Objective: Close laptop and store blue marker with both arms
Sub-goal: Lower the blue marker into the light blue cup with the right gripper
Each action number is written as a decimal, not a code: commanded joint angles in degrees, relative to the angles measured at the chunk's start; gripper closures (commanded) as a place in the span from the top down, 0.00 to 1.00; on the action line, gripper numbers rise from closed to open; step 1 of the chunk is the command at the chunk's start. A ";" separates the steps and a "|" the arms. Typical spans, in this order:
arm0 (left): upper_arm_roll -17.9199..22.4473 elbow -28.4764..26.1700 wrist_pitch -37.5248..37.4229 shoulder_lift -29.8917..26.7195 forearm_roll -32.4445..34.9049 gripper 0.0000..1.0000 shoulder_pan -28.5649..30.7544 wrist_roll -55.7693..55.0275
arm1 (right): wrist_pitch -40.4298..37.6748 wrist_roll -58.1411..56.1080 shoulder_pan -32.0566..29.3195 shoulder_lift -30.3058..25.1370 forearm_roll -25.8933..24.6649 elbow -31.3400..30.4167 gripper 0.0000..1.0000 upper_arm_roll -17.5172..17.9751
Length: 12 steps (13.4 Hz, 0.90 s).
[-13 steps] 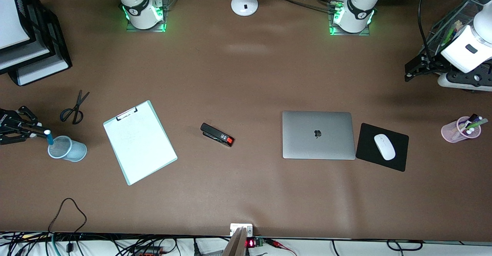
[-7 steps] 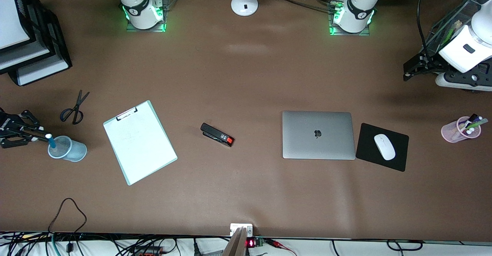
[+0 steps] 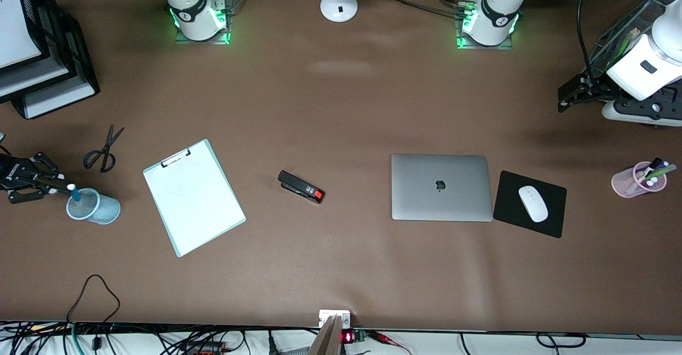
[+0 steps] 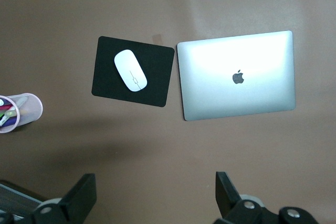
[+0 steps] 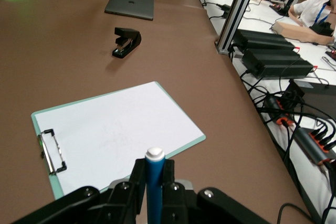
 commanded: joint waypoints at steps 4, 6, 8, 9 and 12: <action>-0.67 1.67 -1.12 0.89 0.68 1.00 0.91 0.78 | -0.85 -0.12 -0.94 2.10 -1.40 1.58 0.09 0.78; -0.67 1.67 -1.12 0.80 0.68 1.00 1.00 0.60 | -0.41 -0.47 -0.94 2.28 -1.31 1.58 0.09 0.78; -0.67 1.67 -1.20 0.80 0.68 1.00 1.00 0.69 | 0.46 -0.56 -0.85 2.71 -1.23 1.75 0.09 0.95; -0.67 1.67 -1.20 0.80 0.68 1.00 1.00 0.69 | 1.25 -0.65 -0.85 2.98 -1.23 1.75 0.09 1.04; -0.67 1.67 -1.20 0.80 0.68 1.00 1.00 0.69 | 2.40 -0.91 -0.76 3.42 -1.23 1.93 0.09 1.13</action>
